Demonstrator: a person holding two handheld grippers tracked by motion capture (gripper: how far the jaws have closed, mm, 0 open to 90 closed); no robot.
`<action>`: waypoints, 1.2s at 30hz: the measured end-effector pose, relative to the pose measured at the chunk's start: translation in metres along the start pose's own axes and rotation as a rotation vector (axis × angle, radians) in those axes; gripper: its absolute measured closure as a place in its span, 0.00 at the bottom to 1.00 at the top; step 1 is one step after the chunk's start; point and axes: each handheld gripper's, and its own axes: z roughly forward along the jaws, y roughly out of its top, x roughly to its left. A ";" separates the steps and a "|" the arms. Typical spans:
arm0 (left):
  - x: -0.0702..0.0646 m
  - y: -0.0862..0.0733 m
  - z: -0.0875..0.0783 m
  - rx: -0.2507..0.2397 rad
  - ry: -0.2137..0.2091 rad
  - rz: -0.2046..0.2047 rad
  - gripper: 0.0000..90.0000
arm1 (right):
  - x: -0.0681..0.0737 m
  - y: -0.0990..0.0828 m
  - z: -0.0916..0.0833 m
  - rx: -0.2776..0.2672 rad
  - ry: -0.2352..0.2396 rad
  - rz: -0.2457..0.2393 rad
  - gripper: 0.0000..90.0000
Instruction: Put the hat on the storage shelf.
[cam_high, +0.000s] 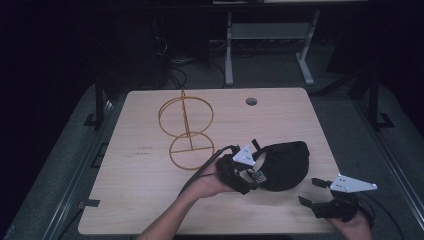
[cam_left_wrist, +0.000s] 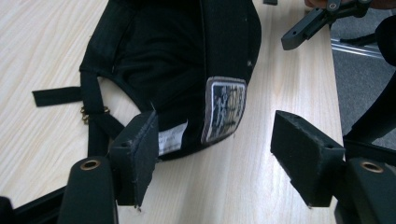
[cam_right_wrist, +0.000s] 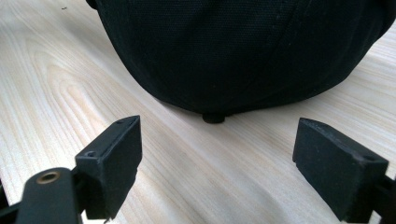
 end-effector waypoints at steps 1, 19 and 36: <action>0.000 0.001 0.002 -0.003 -0.006 -0.003 0.37 | 0.000 0.000 0.000 0.000 0.002 -0.001 0.17; -0.005 0.018 0.024 0.053 -0.037 0.110 0.77 | 0.005 0.002 0.003 -0.002 0.021 -0.009 0.17; -0.009 0.053 0.006 -0.013 -0.090 0.137 0.89 | 0.014 0.013 0.000 -0.105 0.044 0.000 0.17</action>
